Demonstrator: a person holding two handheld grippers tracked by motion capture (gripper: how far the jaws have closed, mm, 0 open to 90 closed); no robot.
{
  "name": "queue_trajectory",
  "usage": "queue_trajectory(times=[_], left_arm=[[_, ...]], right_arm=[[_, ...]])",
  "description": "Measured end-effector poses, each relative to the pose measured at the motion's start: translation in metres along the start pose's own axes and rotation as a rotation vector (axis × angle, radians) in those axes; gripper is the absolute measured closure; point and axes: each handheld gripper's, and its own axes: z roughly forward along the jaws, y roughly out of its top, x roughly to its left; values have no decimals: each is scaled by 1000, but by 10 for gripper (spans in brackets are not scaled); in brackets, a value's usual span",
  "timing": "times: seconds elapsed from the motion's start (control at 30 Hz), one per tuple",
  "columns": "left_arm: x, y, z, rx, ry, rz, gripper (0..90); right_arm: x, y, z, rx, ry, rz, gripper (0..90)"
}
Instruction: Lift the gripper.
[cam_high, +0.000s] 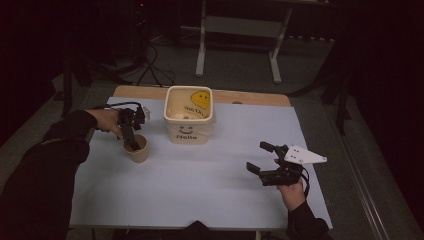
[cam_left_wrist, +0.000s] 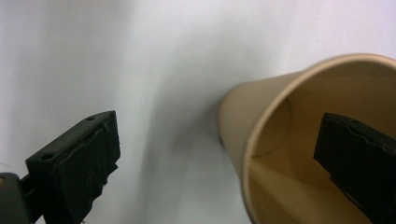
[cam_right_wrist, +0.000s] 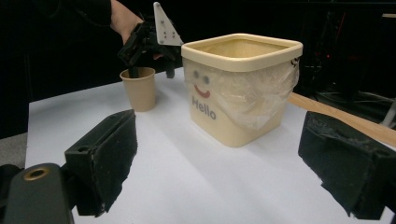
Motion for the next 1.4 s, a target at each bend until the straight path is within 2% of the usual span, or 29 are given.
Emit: queue_trajectory(times=[0.2,0.5,0.63,0.77,0.8,1.0,1.03,1.2,1.4], left_arm=[[0,1,-4,-14,-3,-10,6],[-4,1,-14,-1,2,-6,6],[-6,3,-14,9,12,5,6],[-5,4,-12,12,2,3,7],[-5,5,-12,23,17,14,6],[-5,6,-15,31,16,4,7],[-5,5,-16,30,7,4,7],[-8,5,-27,25,15,-5,7],[-14,4,-43,24,37,-14,7]], right_arm=[[0,0,0,2,0,2,114],[1,1,2,2,4,-7,114],[1,1,1,3,2,-7,115],[2,2,2,4,6,-8,115],[2,2,2,4,6,-6,114],[1,1,1,3,7,-5,115],[1,1,1,3,8,-4,115],[2,2,1,2,10,-5,115],[3,2,2,7,16,-10,115]])
